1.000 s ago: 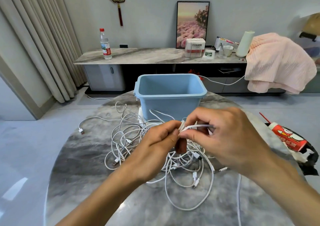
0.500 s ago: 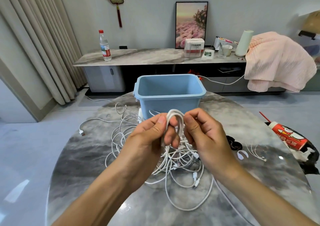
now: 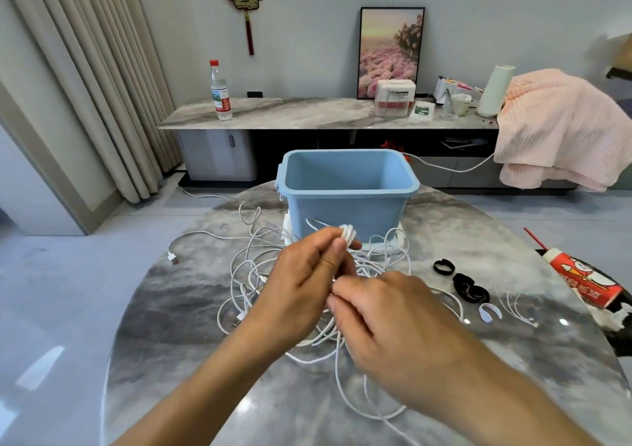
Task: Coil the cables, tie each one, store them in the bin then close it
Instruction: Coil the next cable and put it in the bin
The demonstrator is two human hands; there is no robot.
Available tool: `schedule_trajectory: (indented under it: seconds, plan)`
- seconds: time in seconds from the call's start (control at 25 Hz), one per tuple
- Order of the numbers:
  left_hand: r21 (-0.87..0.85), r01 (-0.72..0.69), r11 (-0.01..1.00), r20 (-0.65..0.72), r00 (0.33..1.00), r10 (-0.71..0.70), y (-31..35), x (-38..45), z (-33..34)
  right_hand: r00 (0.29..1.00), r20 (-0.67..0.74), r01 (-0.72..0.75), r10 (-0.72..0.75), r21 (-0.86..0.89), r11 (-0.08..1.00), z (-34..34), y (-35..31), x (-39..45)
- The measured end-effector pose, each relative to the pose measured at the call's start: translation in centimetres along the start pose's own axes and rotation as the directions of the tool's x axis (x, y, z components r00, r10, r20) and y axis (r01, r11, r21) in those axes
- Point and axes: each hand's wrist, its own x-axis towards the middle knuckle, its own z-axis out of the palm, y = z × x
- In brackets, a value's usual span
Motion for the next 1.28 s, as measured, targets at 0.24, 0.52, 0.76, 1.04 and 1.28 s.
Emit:
schedule_trajectory:
  seconds: [0.24, 0.52, 0.76, 1.04, 1.28]
  plan:
    - [-0.276, 0.141, 0.951, 0.268, 0.961, -0.064, 1.8, -0.9, 1.5, 0.924, -0.228, 0.295, -0.308, -0.091, 0.951, -4.1, 6.0, 1.1]
    - [-0.645, 0.357, 0.676, 0.325, 0.928, -0.18, 3.5, -0.8, 1.5, 0.794, -0.573, 0.314, -0.203, 0.101, 0.944, -1.4, 8.3, 1.2]
    - [-0.786, 0.335, 0.521, 0.266, 0.942, -0.204, 4.1, -0.7, 0.8, 0.808, -0.582, 0.173, 0.087, 0.376, 0.91, 2.6, 6.3, 1.4]
    - [-0.701, 0.207, 0.682, -0.042, 0.943, -0.33, 2.8, 0.3, 0.0, 0.964, -0.188, -0.126, 0.189, 0.303, 0.945, 5.4, 1.6, 0.4]
    - [-0.012, -0.014, 1.0, -0.006, 1.0, 0.014, 1.3, -0.6, 0.6, 0.987, -0.144, -0.061, 0.067, 0.041, 0.997, 0.1, 0.9, 0.1]
